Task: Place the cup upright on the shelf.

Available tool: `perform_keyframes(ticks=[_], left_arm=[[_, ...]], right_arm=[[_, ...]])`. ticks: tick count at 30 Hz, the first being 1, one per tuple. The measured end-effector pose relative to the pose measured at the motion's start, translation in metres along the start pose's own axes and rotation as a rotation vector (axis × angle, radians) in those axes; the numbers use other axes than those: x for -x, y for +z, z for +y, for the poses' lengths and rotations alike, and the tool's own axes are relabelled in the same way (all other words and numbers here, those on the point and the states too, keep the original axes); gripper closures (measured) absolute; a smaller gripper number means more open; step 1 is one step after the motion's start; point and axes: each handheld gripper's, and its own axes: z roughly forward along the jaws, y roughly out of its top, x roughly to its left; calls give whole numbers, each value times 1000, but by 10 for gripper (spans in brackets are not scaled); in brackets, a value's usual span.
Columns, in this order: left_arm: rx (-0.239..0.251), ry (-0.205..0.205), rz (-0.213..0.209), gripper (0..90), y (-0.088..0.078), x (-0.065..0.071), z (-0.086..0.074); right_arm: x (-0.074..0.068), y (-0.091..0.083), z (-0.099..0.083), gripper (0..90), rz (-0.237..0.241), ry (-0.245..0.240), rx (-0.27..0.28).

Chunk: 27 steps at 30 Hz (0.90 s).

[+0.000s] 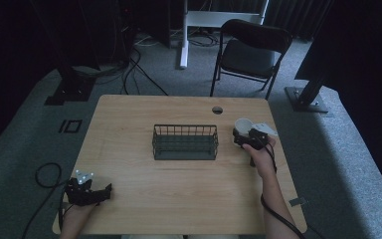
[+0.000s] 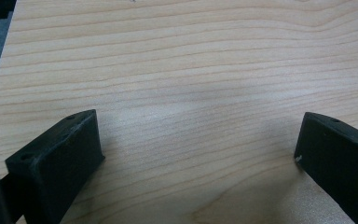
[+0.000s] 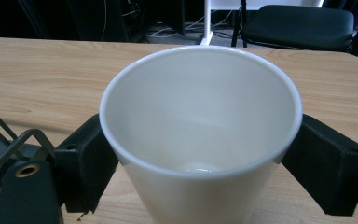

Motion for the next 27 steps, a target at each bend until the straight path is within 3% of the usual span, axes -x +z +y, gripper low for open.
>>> perform_keyframes(ticks=[6, 11, 27], left_arm=[[0, 0, 0, 7, 0, 0, 0], [0, 0, 0, 7, 0, 0, 0], [0, 0, 0, 7, 0, 0, 0]], right_arm=[[0, -3, 2, 206, -9, -41, -14], [0, -8, 3, 206, -8, -42, -20], [-5, -35, 25, 207, 50, -58, -3]])
